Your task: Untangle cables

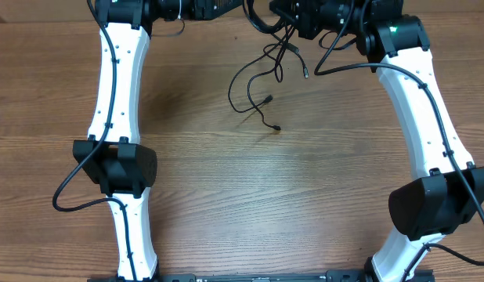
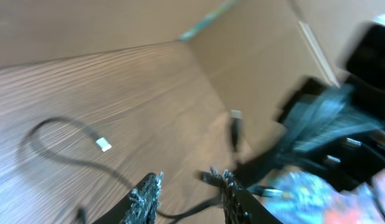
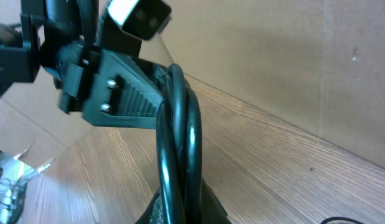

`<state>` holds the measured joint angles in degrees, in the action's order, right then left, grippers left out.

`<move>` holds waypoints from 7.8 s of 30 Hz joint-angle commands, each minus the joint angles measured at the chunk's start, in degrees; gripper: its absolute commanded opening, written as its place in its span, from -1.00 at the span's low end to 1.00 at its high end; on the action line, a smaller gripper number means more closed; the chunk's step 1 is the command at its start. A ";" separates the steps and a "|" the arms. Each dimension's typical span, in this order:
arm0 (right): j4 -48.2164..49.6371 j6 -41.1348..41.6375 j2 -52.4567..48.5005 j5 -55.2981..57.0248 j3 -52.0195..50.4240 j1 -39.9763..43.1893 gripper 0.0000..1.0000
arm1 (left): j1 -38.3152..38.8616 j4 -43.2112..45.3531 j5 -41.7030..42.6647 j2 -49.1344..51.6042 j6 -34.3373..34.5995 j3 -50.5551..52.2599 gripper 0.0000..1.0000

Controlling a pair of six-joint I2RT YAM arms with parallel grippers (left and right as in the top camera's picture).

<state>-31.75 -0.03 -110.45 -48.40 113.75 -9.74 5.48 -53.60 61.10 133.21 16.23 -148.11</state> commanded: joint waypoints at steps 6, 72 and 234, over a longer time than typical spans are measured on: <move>0.85 3.52 -0.11 -0.26 -0.11 0.17 -0.93 | 2.58 -0.13 -11.67 -0.33 3.32 -0.98 -0.31; 1.25 14.80 -0.11 11.78 -0.11 0.07 -0.92 | 4.48 2.99 -19.67 -1.01 -3.98 -0.98 -0.38; -41.05 12.41 -0.70 47.32 -2.05 14.58 -0.92 | -6.03 44.89 -7.04 -14.78 12.48 -1.40 -0.92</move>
<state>-73.03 12.01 -111.20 0.56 111.94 4.80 0.30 -8.12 52.99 120.03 27.55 -148.24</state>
